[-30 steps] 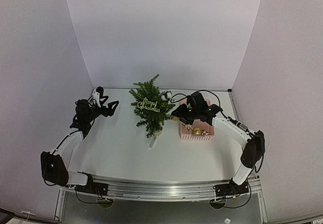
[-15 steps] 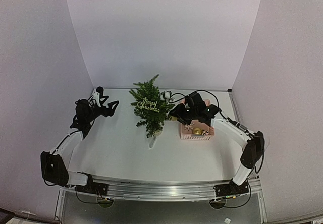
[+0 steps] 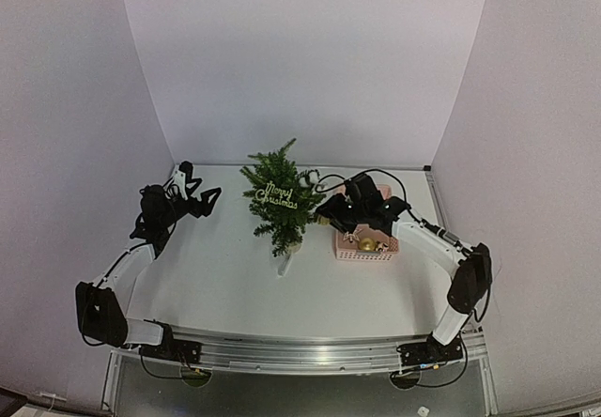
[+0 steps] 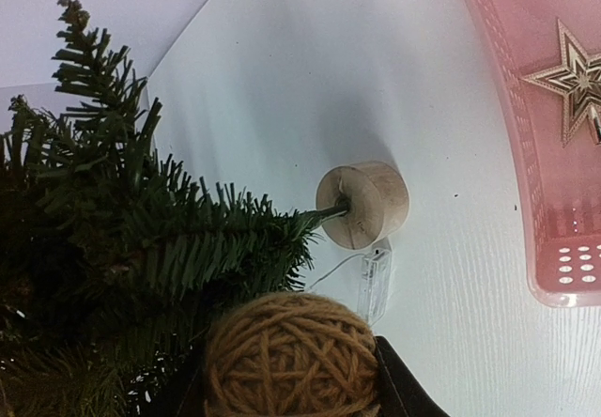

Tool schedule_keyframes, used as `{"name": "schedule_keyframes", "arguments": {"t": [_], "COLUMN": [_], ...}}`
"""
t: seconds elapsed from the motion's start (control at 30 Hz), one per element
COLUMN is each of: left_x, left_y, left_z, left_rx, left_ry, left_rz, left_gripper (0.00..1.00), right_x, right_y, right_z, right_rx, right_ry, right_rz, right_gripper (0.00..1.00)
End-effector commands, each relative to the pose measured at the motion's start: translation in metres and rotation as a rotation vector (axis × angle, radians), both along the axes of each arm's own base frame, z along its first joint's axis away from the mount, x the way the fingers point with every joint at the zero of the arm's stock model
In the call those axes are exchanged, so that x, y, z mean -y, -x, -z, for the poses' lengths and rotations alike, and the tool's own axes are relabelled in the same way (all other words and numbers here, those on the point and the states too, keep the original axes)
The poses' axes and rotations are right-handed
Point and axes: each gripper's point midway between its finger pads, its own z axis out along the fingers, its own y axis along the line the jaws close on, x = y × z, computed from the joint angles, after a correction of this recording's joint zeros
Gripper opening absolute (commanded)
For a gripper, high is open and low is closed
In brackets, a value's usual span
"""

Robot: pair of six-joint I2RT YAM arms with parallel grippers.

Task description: Decorate the small christmas tree

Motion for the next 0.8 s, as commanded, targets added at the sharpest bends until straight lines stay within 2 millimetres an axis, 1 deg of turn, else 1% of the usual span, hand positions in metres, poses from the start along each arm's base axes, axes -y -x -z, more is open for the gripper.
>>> {"name": "schedule_keyframes", "arguments": {"t": [0.0,0.1,0.2,0.37,0.53,0.7,0.77], "left_x": [-0.0025,-0.0024,-0.0028,-0.0031,-0.0021,-0.0015,-0.0017], "left_y": [0.0025,0.0027,0.0026,0.0032,0.0025,0.0023,0.0024], "left_z": [-0.0226,-0.0228,-0.0233,-0.0229,-0.0228,-0.0236,-0.0249], "left_rx": [0.071,0.073,0.073,0.071,0.07,0.071,0.074], "left_ry": [0.0,-0.001,-0.001,-0.003,-0.003,-0.002,-0.002], "left_rz": [-0.002,-0.002,-0.003,-0.004,0.0,0.003,0.003], "left_gripper": [0.88,0.88,0.88,0.88,0.88,0.88,0.88], "right_x": [-0.0013,-0.0069,-0.0081,-0.0042,-0.0038,-0.0037,-0.0014], "right_y": [-0.0032,-0.0062,-0.0061,-0.002,-0.0007,0.0028,0.0033], "right_z": [0.0041,0.0011,0.0032,0.0072,0.0033,0.007,0.0046], "right_rx": [-0.017,-0.008,-0.013,-0.024,-0.019,-0.032,-0.023], "right_ry": [-0.01,-0.015,-0.015,-0.009,-0.014,-0.013,-0.009], "right_rz": [0.034,0.018,0.014,0.02,0.016,0.01,0.015], "right_gripper": [0.07,0.07,0.06,0.06,0.06,0.06,0.06]}}
